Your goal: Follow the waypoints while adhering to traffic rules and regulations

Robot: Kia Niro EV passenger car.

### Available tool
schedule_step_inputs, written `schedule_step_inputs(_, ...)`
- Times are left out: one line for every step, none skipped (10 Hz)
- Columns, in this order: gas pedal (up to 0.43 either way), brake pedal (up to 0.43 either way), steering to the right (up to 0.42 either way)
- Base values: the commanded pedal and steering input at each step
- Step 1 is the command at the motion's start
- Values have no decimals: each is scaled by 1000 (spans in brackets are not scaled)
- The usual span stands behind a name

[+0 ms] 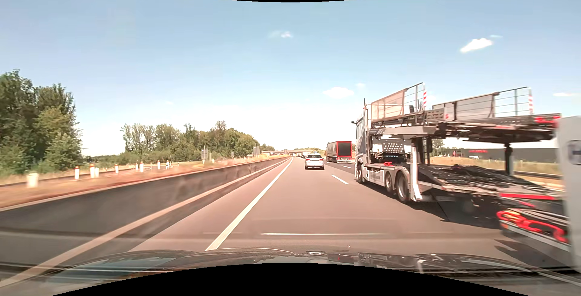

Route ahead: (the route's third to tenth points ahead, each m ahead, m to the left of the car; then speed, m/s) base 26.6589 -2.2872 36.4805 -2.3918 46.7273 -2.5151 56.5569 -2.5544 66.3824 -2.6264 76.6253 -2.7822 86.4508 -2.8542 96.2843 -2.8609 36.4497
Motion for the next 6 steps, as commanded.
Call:
schedule_step_inputs(760,0,-2)
schedule_step_inputs(760,0,-1)
schedule_step_inputs(760,0,-1)
schedule_step_inputs(760,0,-1)
schedule_step_inputs(752,0,-2)
schedule_step_inputs(752,0,-3)
